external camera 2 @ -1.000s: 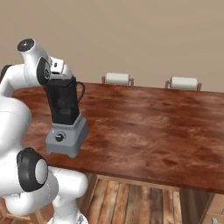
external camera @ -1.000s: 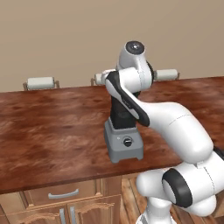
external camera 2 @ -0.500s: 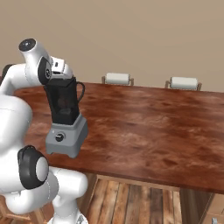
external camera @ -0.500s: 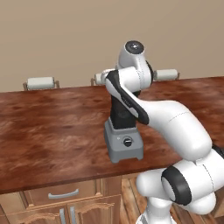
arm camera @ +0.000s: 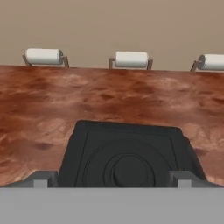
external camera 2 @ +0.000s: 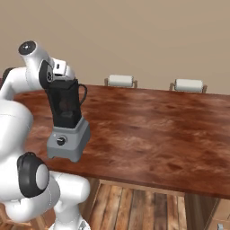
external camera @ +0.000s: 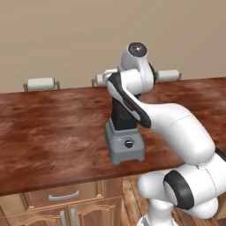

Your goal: Open the blender lid, put the peach in the blender, close the lid, and start the blender.

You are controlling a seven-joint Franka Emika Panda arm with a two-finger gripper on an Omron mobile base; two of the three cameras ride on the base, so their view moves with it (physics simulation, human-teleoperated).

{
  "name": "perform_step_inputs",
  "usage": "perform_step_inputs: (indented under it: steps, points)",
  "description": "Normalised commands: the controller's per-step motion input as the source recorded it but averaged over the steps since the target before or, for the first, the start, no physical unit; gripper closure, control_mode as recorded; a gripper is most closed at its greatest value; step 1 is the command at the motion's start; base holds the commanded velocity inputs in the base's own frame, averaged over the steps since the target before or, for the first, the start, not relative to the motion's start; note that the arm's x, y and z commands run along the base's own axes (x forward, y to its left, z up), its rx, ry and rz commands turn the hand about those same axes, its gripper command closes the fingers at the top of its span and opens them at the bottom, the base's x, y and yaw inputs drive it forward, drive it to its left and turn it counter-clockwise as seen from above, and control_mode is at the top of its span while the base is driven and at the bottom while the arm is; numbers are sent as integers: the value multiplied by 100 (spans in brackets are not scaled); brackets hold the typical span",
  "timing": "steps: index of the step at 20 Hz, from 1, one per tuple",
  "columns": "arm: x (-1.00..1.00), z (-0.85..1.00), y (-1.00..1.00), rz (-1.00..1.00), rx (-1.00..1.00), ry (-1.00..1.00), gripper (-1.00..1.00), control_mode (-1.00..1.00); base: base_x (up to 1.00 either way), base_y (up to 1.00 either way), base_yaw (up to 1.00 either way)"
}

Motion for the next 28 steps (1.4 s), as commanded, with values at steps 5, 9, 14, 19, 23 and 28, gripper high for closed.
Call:
perform_step_inputs:
  steps: [5,9,14,19,23,28]
  points:
    - [-19,27,0,0,0,-7,-100,-100,0,0,0]
    - [-62,29,0,0,0,-12,-100,-100,0,0,0]
    - [-83,3,12,-6,0,-9,-100,-100,0,0,0]
    - [-88,-41,36,-19,0,-5,-100,-100,0,0,0]
    - [-87,-76,36,-29,0,-2,-100,-100,0,0,0]
    - [-70,-80,27,-40,-1,-3,-100,-100,0,0,0]
